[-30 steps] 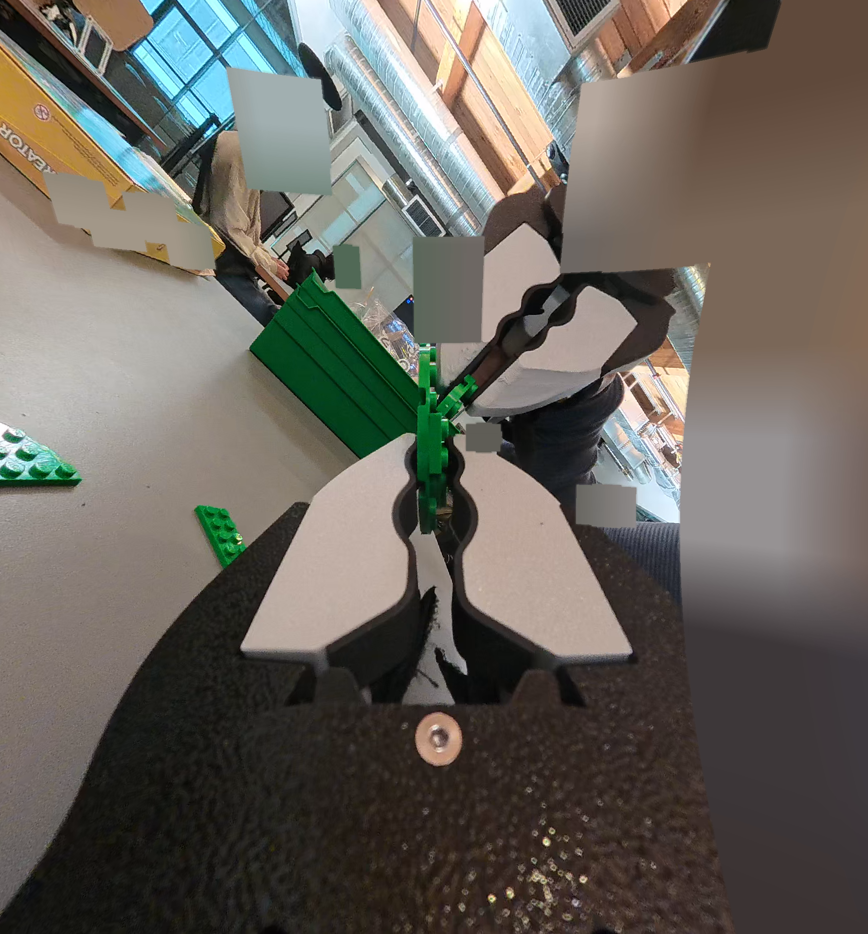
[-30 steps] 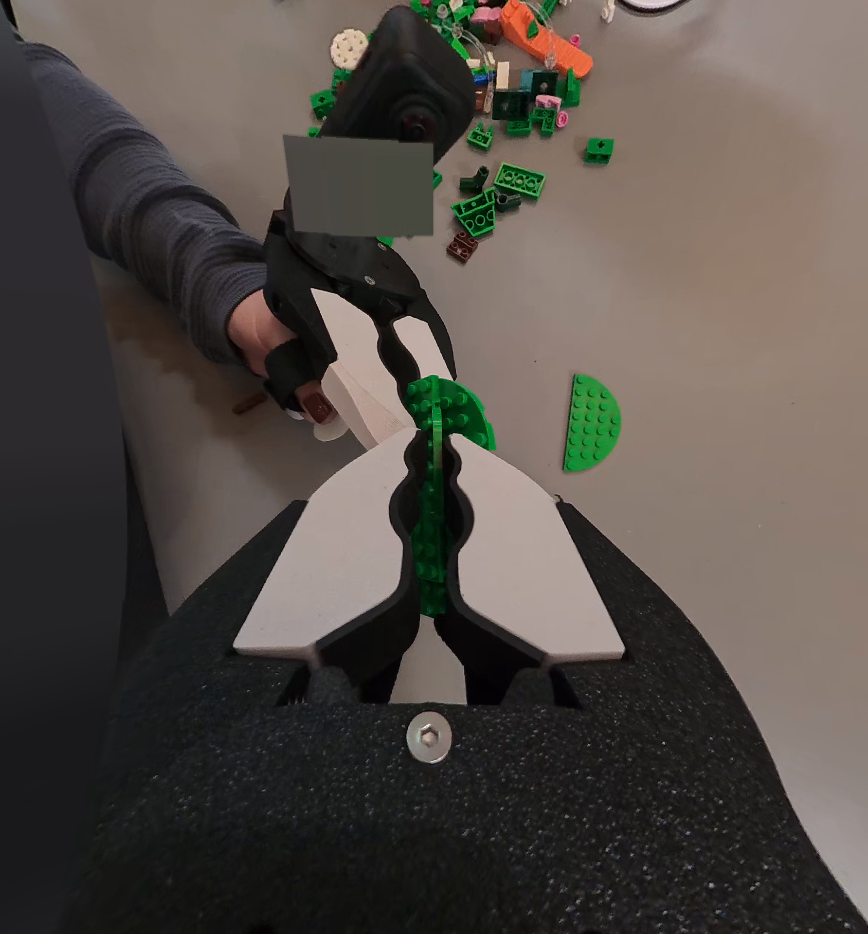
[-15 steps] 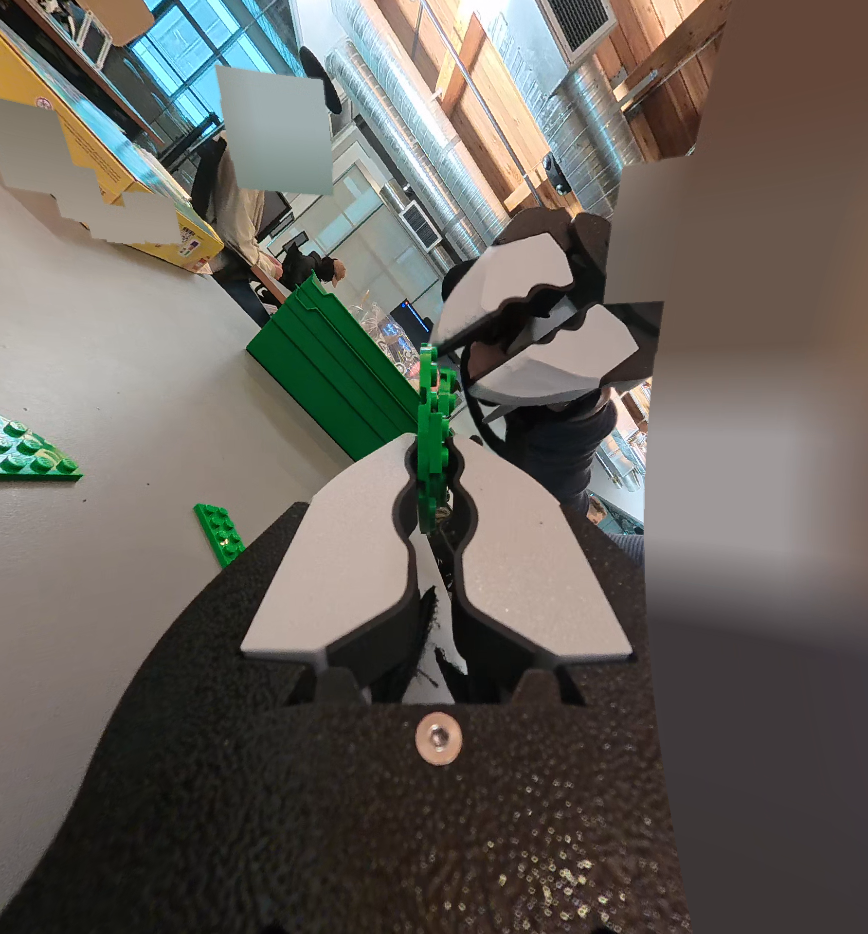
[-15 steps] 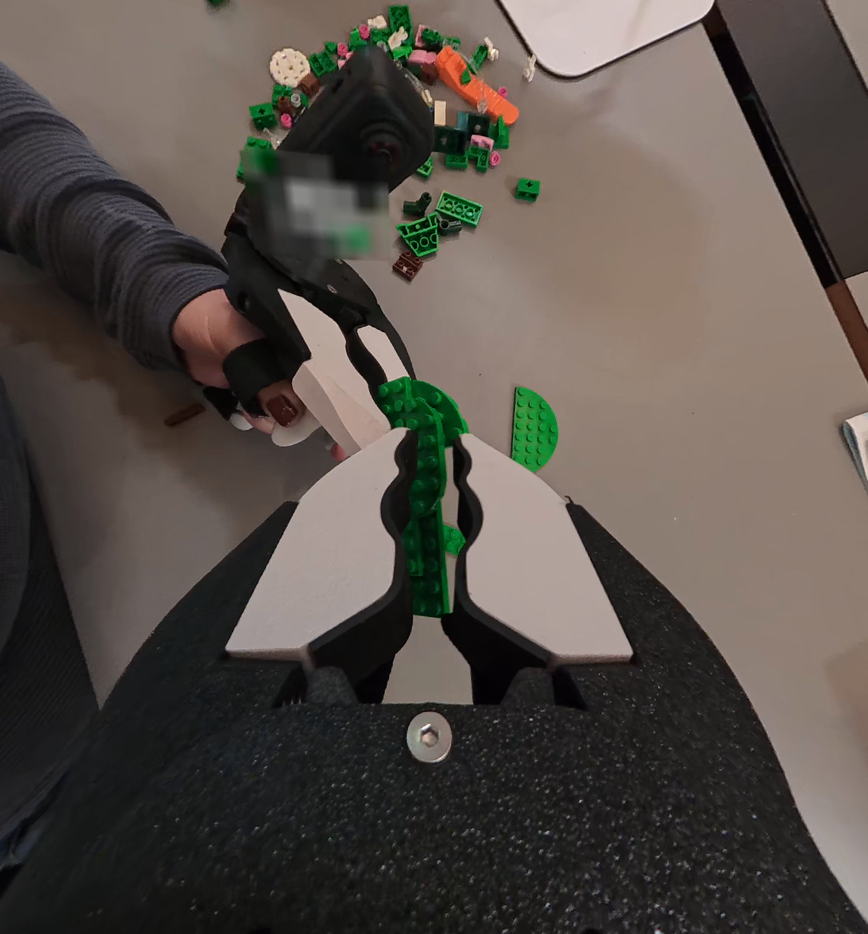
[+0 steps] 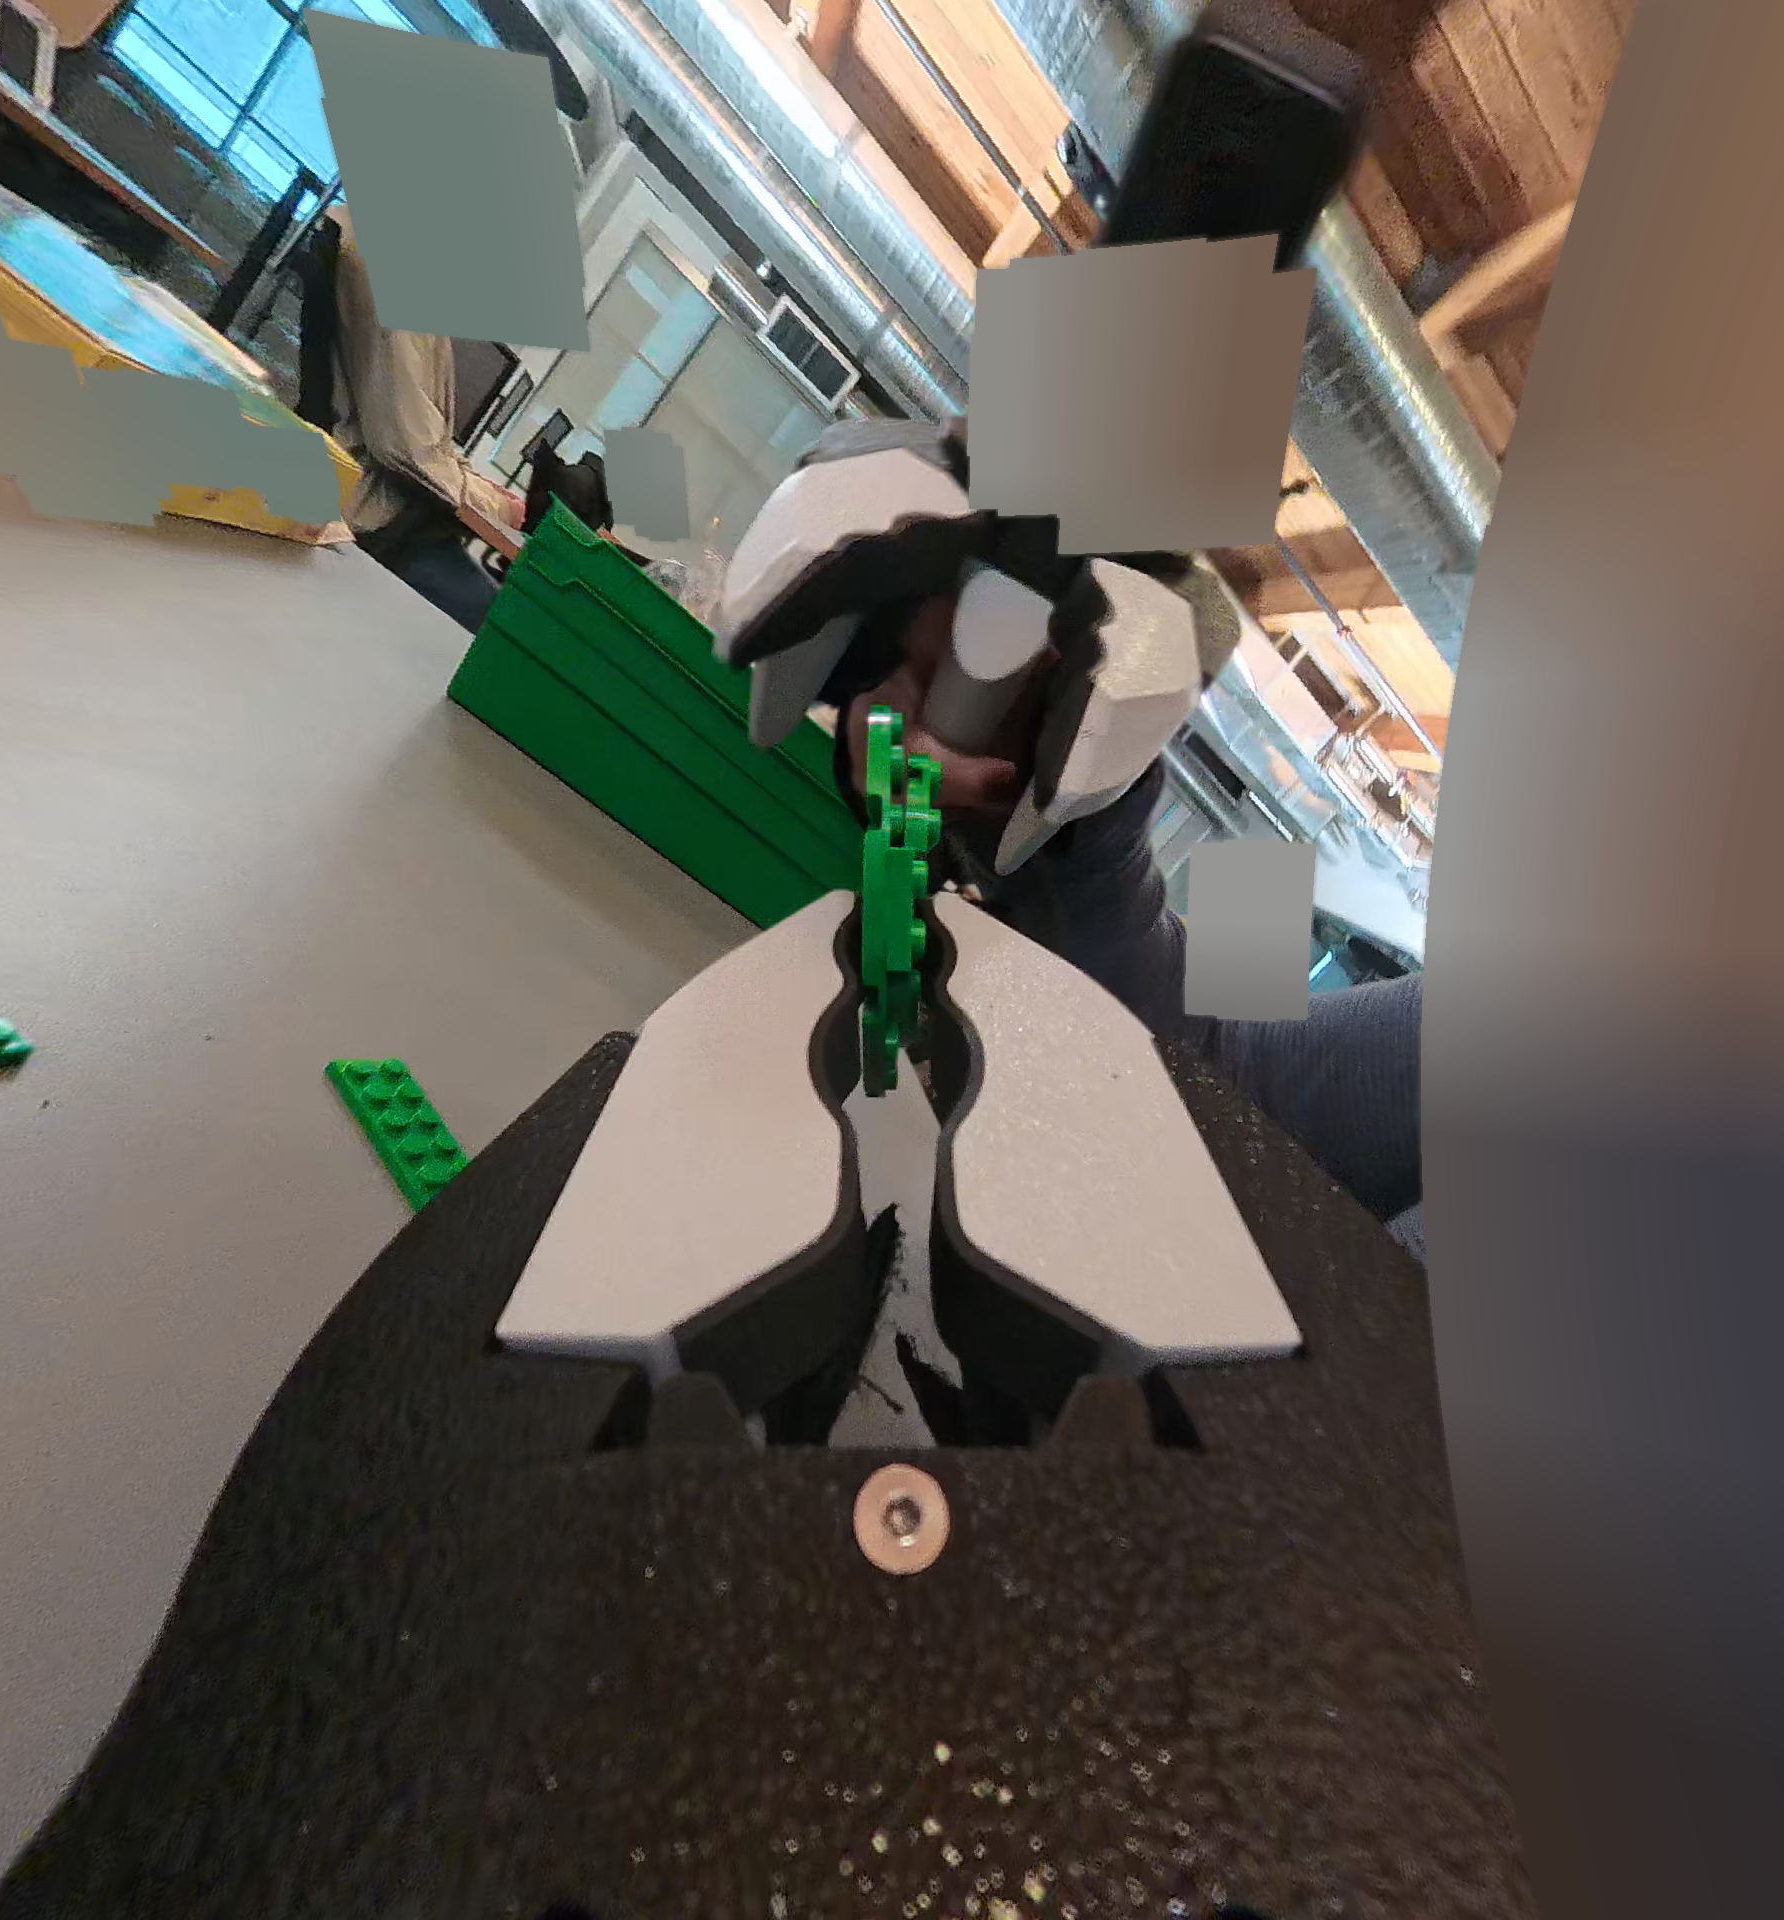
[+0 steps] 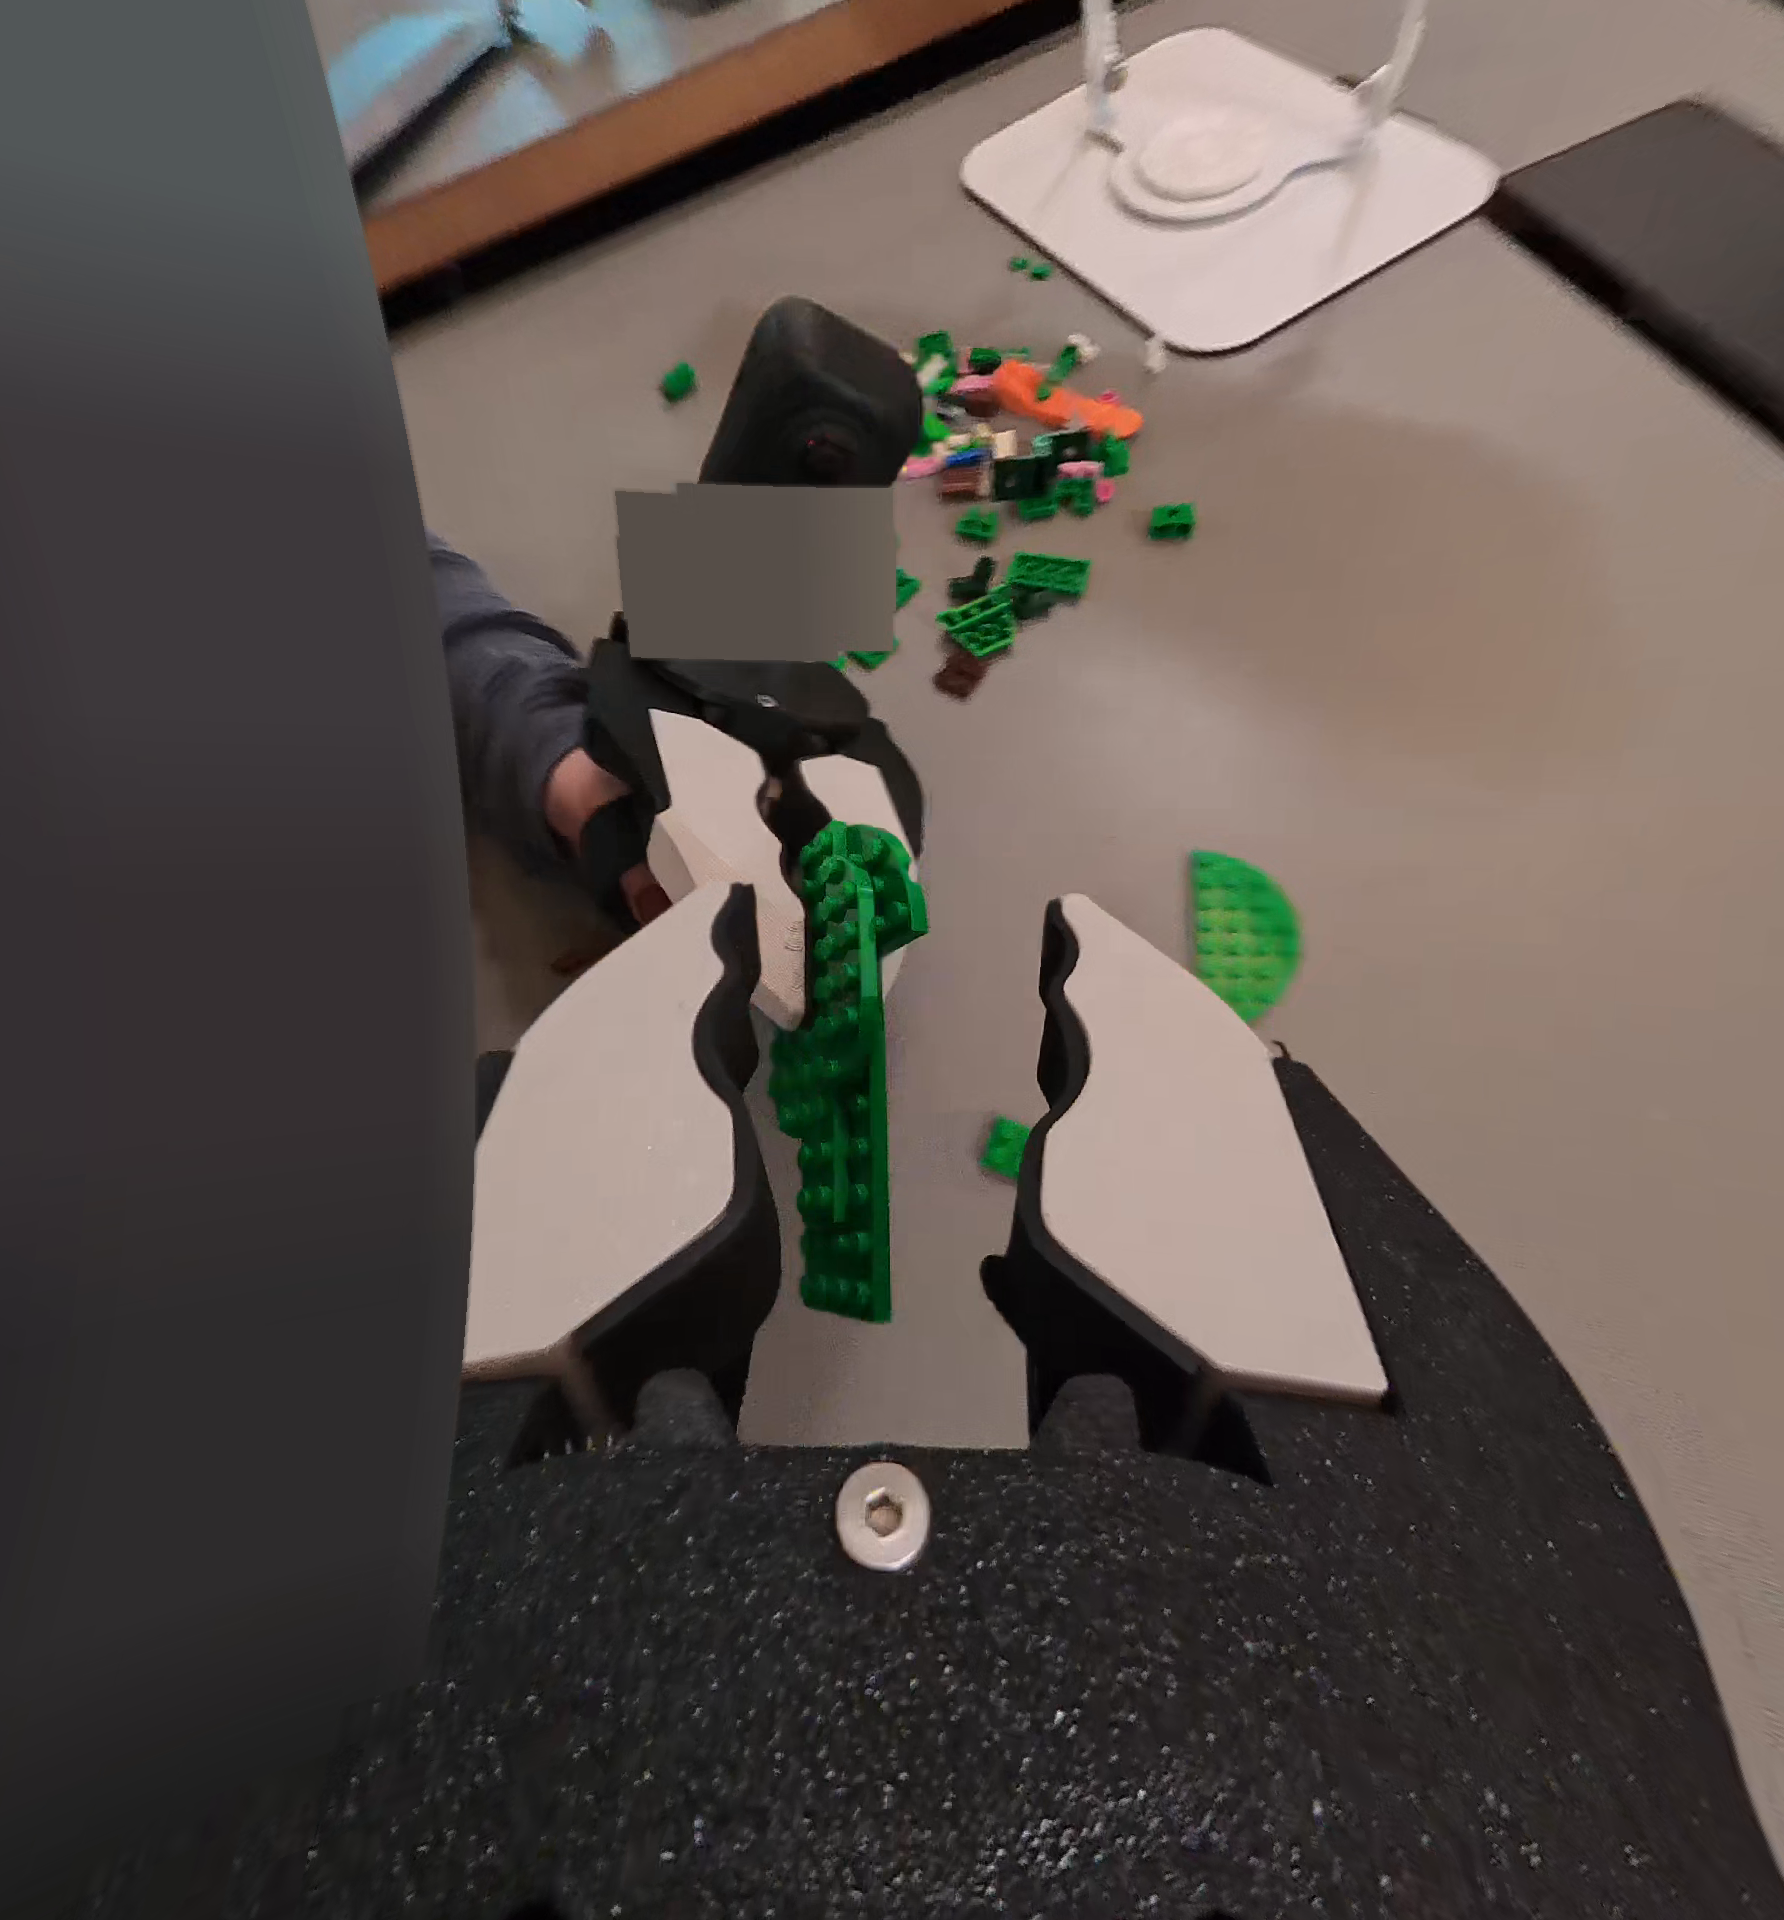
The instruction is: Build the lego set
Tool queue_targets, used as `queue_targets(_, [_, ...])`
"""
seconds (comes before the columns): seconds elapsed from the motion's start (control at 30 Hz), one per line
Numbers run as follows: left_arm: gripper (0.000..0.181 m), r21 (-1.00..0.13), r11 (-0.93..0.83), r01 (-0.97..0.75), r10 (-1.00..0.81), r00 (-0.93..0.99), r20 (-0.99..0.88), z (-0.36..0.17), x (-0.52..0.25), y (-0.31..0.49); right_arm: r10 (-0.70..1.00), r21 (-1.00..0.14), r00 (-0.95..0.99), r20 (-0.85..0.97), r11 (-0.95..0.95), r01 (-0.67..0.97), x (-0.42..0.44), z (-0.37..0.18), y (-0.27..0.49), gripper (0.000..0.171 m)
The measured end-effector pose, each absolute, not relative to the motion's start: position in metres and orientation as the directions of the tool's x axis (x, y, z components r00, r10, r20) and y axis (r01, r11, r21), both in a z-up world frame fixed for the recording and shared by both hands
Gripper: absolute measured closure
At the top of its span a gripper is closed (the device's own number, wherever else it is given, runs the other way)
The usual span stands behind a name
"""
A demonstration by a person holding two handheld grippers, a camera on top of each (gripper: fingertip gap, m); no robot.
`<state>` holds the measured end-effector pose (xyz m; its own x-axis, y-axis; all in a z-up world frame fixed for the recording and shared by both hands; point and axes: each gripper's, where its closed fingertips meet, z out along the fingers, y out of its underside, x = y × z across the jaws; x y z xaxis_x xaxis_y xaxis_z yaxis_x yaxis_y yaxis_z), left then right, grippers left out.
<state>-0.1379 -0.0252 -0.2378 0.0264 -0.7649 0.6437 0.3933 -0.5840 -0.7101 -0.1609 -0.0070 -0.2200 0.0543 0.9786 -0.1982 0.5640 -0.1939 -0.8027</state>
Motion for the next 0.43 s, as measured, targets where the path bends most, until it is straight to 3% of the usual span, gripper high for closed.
queue_targets(0.2, [0.174,-0.756,-0.543,0.366,-0.808,0.02,0.589,-0.235,-0.133,-0.034,0.907,-0.763,-0.011,-0.42,-0.347,0.545,-0.157,-0.231,-0.025,0.124])
queue_targets(0.43, [0.174,-0.78,-0.526,0.339,-0.823,0.029,0.568,-0.237,-0.129,-0.037,0.859,-0.758,-0.074,-0.507,-0.403,0.512,-0.16,-0.232,-0.036,0.147])
